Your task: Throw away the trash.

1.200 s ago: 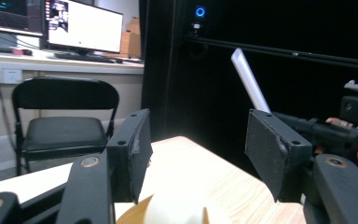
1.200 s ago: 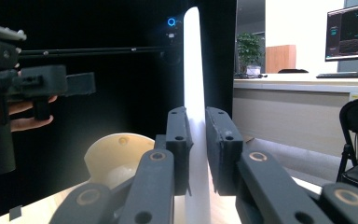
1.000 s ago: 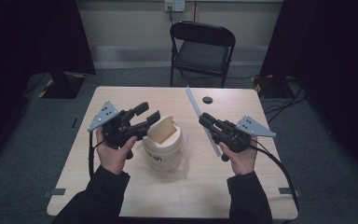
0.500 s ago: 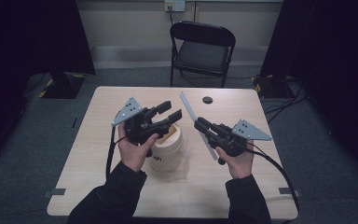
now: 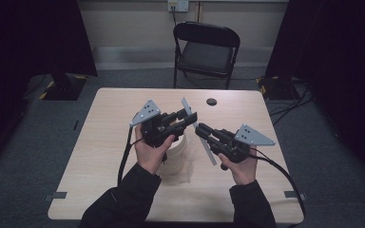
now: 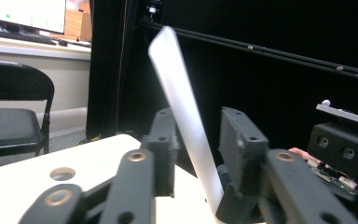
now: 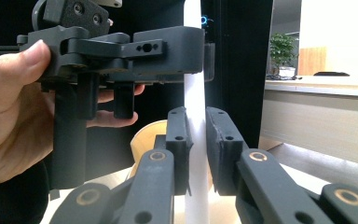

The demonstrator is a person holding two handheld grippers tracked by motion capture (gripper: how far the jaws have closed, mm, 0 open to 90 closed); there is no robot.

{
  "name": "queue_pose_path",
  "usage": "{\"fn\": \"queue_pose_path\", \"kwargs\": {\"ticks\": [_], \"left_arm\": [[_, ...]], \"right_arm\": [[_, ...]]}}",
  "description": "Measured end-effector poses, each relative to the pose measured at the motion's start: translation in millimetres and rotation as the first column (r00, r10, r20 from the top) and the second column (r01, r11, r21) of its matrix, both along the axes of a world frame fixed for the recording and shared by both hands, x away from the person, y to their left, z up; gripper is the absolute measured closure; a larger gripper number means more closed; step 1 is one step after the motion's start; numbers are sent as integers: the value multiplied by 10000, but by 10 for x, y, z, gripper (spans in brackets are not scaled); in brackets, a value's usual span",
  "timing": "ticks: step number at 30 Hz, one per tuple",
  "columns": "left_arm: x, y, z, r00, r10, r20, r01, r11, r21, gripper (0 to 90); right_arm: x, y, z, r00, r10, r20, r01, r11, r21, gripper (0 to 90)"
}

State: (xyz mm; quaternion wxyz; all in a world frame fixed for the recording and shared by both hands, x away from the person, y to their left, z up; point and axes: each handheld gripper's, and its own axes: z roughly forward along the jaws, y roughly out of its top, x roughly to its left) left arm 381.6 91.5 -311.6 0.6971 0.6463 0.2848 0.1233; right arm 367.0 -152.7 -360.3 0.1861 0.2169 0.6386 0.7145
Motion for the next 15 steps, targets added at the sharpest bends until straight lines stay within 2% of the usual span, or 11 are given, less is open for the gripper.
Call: {"fn": "queue_pose_path", "kwargs": {"ticks": [5,10,15], "left_arm": [[-19,-4,9,9998,-193,108,194,9998,-33,779],[-38,-7,18,9990,-336,284,336,9994,26,803],[-77,85,68,9981,-213,571,221,9997,-123,804]], "right_arm": [[-2,20,-13,9999,153,-53,-153,9999,7,805],[-6,16,-14,9995,256,-195,-256,9997,9,780],[-23,-78,7,9997,-54,-244,58,9999,146,705]]}}
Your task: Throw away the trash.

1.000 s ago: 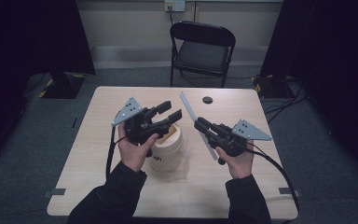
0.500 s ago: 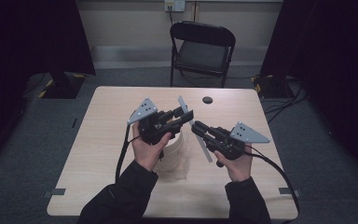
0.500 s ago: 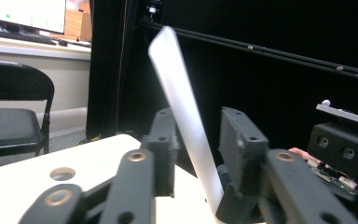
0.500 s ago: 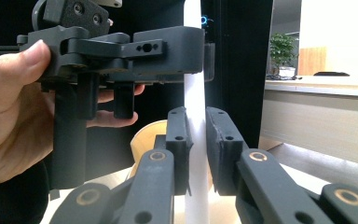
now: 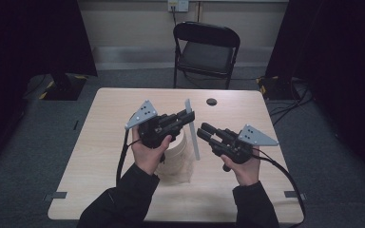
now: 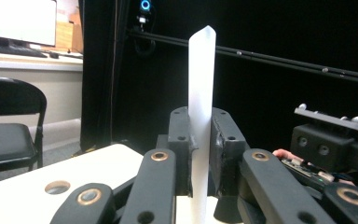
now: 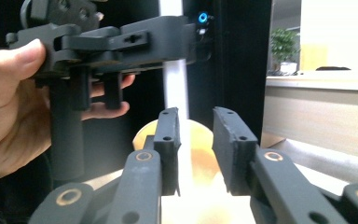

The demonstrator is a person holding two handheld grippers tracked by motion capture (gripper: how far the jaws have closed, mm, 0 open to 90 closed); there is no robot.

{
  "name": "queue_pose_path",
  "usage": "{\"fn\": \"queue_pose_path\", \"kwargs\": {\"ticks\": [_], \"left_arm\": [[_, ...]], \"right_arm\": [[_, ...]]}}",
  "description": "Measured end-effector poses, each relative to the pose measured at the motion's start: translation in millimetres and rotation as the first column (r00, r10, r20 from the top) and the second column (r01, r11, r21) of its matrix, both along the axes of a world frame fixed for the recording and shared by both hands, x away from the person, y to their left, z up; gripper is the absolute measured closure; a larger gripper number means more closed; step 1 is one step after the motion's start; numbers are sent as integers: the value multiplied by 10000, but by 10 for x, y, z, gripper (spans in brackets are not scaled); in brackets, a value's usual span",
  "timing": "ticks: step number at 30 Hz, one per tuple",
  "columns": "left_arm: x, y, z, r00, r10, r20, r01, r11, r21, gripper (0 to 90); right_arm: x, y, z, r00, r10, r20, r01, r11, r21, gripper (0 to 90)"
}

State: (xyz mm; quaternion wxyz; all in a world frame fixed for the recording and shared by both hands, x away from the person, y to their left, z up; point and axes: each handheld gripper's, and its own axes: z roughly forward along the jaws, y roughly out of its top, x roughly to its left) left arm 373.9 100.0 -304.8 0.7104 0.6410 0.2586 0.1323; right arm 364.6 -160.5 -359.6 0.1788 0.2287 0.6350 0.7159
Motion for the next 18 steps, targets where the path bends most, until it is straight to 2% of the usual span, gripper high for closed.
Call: {"fn": "queue_pose_path", "kwargs": {"ticks": [3,7,8,9,11,13,14,15,17,18], "left_arm": [[-42,60,38,9999,20,125,-17,9998,-217,803],[-116,172,100,9994,53,338,-37,9989,-465,804],[-116,172,100,9994,53,338,-37,9989,-465,804],[-164,245,133,9987,126,497,-100,9986,-515,803],[-216,326,166,9975,216,667,-178,9982,-574,804],[-241,370,182,9970,257,736,-211,9978,-624,803],[-264,418,199,9963,318,794,-263,9972,-694,803],[-307,520,234,9947,453,923,-372,9954,-878,803],[-341,629,270,9924,642,1052,-538,9936,-989,803],[-341,629,270,9924,642,1052,-538,9936,-989,804]], "right_arm": [[21,-90,-39,9986,-490,-204,491,9988,22,661],[62,-207,-133,9902,-1273,-574,1247,9911,-467,584],[62,-207,-133,9902,-1273,-574,1247,9911,-467,584],[88,-283,-224,9813,-1751,-802,1690,9825,-784,553],[113,-353,-307,9721,-2083,-1078,1992,9759,-894,533],[142,-436,-409,9596,-2518,-1255,2385,9646,-1122,514],[142,-436,-409,9596,-2518,-1255,2385,9646,-1122,514],[170,-531,-530,9432,-2945,-1541,2724,9505,-1494,491],[196,-600,-633,9277,-3290,-1762,2987,9376,-1781,471],[196,-600,-633,9277,-3290,-1762,2987,9376,-1781,471]]}}
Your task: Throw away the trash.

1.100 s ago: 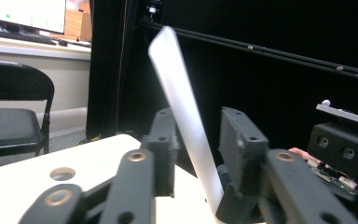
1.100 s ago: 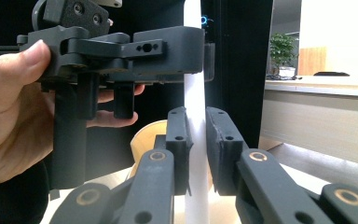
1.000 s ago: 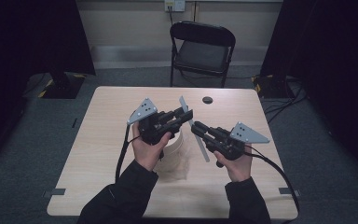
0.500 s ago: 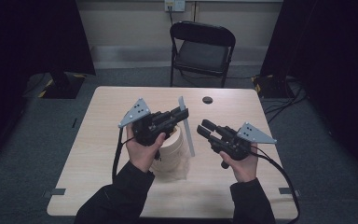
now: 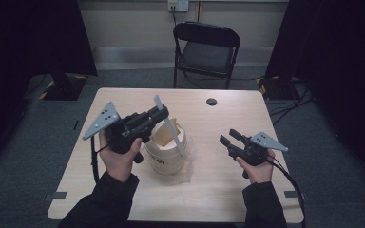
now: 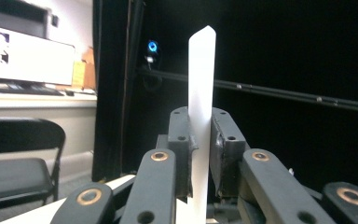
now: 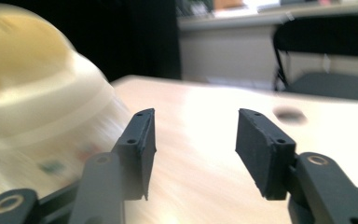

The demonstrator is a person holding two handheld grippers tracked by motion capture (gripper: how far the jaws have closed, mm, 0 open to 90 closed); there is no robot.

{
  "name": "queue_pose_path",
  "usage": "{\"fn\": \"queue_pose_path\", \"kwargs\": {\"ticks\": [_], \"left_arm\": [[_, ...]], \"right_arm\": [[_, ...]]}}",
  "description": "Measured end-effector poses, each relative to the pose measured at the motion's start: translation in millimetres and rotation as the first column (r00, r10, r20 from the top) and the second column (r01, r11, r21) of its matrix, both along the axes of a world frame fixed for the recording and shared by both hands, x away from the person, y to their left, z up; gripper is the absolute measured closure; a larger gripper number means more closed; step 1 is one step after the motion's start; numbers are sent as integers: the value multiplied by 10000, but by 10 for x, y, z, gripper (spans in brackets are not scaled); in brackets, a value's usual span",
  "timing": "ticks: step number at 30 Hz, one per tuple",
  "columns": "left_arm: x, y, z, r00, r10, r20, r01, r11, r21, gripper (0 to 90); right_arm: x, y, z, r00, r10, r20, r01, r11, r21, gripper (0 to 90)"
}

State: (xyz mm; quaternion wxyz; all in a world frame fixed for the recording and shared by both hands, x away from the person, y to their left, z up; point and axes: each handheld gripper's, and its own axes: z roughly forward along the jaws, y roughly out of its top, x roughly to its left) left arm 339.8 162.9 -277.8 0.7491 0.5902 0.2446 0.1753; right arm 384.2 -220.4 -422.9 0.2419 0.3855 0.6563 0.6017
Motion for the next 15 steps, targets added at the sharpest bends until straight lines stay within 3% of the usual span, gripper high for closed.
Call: {"fn": "queue_pose_path", "kwargs": {"ticks": [1,4,5,6,9,15], "left_arm": [[-28,103,31,9999,113,56,-112,9999,-119,803],[-48,206,58,9995,284,144,-281,9994,-215,804],[-61,305,83,9987,470,184,-463,9984,-337,803],[-61,305,83,9987,470,184,-463,9984,-337,803],[-77,448,104,9972,728,174,-720,9965,-429,804],[-137,750,124,9925,1218,108,-1213,9918,-407,804]], "right_arm": [[31,-84,-136,9974,-489,-527,466,9979,-442,438],[52,-136,-237,9930,-818,-856,744,9935,-864,421],[74,-179,-358,9851,-1163,-1266,995,9864,-1312,405],[74,-179,-358,9851,-1163,-1266,995,9864,-1312,405],[98,-216,-506,9753,-1398,-1707,1066,9759,-1904,390],[112,-271,-622,9637,-1674,-2079,1203,9677,-2216,382]]}}
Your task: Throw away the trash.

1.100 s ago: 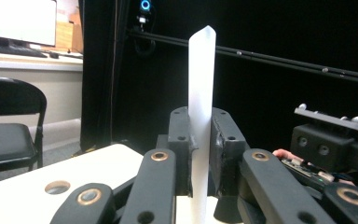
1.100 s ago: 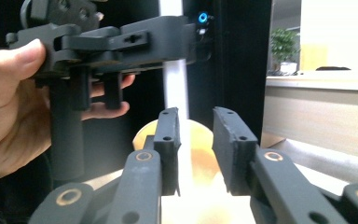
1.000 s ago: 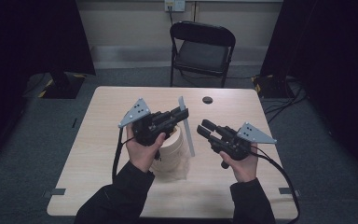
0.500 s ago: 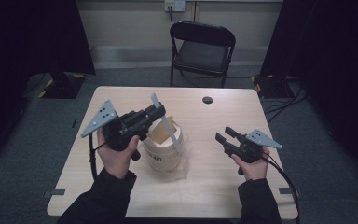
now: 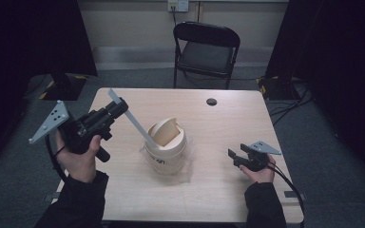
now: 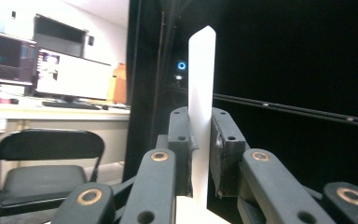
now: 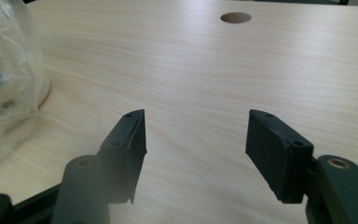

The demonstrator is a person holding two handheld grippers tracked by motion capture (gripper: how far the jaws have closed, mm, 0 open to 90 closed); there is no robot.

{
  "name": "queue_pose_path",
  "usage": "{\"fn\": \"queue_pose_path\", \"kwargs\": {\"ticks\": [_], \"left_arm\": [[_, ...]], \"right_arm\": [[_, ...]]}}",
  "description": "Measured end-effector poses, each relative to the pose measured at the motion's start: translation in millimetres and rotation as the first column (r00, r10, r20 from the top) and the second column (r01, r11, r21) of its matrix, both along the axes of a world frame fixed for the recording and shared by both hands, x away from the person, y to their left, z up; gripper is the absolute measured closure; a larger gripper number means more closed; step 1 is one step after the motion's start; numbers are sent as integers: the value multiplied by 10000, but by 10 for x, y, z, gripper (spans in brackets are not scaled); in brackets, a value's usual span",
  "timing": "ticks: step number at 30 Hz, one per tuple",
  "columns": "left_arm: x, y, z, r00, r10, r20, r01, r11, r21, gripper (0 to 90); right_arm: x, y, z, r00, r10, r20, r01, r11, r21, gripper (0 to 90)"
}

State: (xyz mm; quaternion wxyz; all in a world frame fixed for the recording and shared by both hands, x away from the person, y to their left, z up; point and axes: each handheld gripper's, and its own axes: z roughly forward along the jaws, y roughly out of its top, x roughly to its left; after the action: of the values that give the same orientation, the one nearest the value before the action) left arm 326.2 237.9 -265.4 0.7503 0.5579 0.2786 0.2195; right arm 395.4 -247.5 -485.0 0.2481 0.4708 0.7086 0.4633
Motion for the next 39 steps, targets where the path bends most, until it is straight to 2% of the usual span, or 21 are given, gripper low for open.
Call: {"fn": "queue_pose_path", "kwargs": {"ticks": [1,3,5,6,7,9,12,15,16,18,23,27,32,36,38,39], "left_arm": [[0,0,0,10000,0,0,0,10000,0,804],[-1,140,11,9993,379,46,-379,9993,41,804],[7,179,11,9986,522,33,-522,9986,18,804],[37,250,3,9966,818,46,-819,9966,43,804],[37,250,3,9966,818,46,-819,9966,43,804],[124,316,-23,9930,1182,-38,-1181,9930,89,804],[183,322,-38,9916,1295,-59,-1295,9915,95,804],[315,276,-75,9874,1579,-81,-1577,9872,229,804],[315,276,-75,9874,1579,-81,-1577,9872,229,805],[407,203,-109,9874,1585,-11,-1584,9869,299,804],[508,103,-165,9896,1436,-85,-1434,9895,164,804],[588,-9,-225,9922,1236,-136,-1234,9922,170,804],[687,-152,-366,9931,1049,-518,-1029,9939,387,803],[726,-211,-470,9918,997,-798,-961,9942,474,803],[757,-268,-599,9900,894,-1096,-821,9942,688,803],[757,-268,-599,9900,894,-1096,-821,9942,688,803]], "right_arm": [[2,-8,-18,10000,17,-40,-18,10000,-62,382],[3,-20,-52,9998,-17,-220,13,9998,-197,381],[5,-25,-70,9995,-42,-300,35,9997,-259,381],[16,-41,-98,9979,-110,-642,84,9991,-406,373],[18,-43,-99,9973,-160,-715,128,9989,-446,370],[20,-46,-99,9975,-206,-681,173,9987,-488,368],[21,-46,-99,9971,-229,-726,193,9986,-488,365],[28,-51,-101,9967,-244,-776,202,9983,-540,359],[28,-51,-101,9967,-244,-776,202,9983,-540,359],[35,-54,-102,9961,-281,-837,233,9980,-580,351],[39,-53,-103,9958,-261,-873,209,9980,-596,347],[48,-60,-109,9928,-256,-1172,162,9966,-811,341],[59,-59,-117,9891,-248,-1454,105,9951,-984,335],[65,-58,-121,9874,-207,-1566,44,9946,-1036,333],[69,-60,-125,9857,-199,-1675,13,9939,-1102,330],[69,-60,-125,9857,-199,-1675,13,9939,-1102,330]]}}
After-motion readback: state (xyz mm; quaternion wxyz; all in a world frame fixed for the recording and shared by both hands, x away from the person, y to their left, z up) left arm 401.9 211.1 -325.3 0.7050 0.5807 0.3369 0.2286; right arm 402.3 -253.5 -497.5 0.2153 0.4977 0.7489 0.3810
